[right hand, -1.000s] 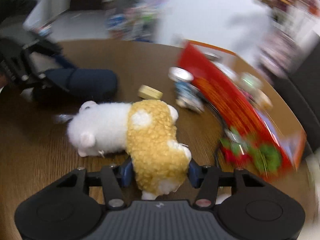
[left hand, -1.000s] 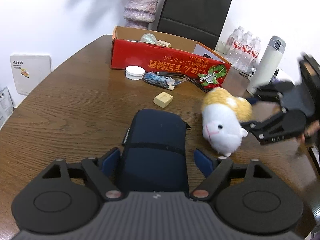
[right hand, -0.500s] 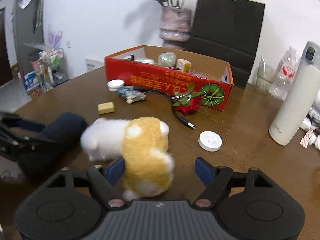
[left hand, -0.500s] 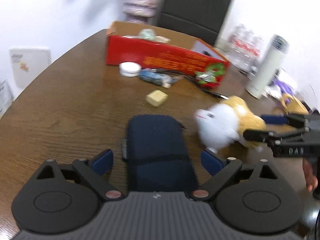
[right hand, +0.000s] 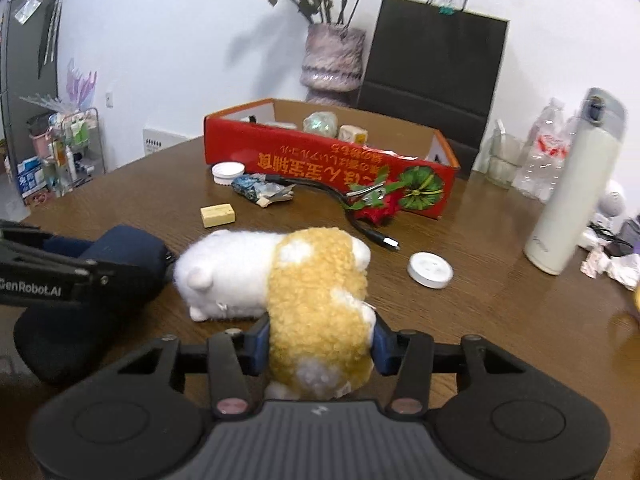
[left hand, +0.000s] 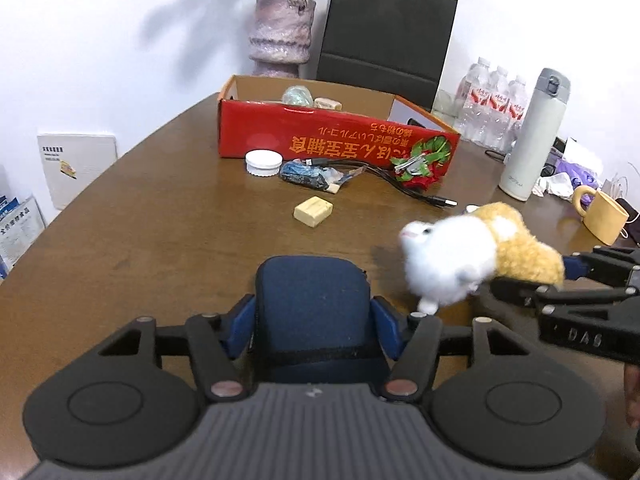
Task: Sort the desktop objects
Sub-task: 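Lift the hamster and pouch and carry both over the cardboard box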
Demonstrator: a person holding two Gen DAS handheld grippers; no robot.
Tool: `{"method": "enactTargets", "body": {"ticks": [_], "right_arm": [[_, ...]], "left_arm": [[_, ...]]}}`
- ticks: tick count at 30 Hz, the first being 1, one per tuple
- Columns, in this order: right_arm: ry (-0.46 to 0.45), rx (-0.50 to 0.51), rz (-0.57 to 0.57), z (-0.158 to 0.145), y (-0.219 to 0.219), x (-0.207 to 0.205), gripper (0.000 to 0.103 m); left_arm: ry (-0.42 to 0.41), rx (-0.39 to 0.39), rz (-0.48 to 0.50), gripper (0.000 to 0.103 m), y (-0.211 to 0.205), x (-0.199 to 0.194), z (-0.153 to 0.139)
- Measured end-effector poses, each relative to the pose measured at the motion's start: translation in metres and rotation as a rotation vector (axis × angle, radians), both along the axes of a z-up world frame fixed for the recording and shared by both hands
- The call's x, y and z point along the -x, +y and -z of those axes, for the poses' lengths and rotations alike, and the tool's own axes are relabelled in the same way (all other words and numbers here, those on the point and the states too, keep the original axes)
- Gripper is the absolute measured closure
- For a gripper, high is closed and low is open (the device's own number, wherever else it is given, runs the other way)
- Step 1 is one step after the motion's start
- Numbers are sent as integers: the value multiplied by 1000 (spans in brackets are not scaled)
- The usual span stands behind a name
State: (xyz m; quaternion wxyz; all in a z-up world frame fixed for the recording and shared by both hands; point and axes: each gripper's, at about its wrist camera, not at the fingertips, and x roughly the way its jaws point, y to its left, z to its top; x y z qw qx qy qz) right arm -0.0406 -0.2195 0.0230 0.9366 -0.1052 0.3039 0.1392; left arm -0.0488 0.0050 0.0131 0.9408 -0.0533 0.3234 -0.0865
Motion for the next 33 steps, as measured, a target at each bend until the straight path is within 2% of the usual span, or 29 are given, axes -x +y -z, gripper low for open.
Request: {"method": "enactTargets", "body": {"ticks": [4, 10, 19, 26, 33], "right_arm": [[-54, -17, 31, -11, -6, 21, 56], [-146, -67, 50, -26, -8, 52, 56], [-249, -112, 102, -55, -28, 63, 56], [-269, -107, 128, -67, -37, 37, 56], [-249, -118, 167, -73, -40, -28, 56]], "left_arm": [[-33, 21, 10, 41, 2, 24, -9], [-86, 3, 17, 41, 7, 47, -32], [-180, 42, -19, 42, 17, 49, -65], [-214, 67, 13, 42, 15, 14, -83], [-188, 68, 51, 42, 10, -66, -88]]}}
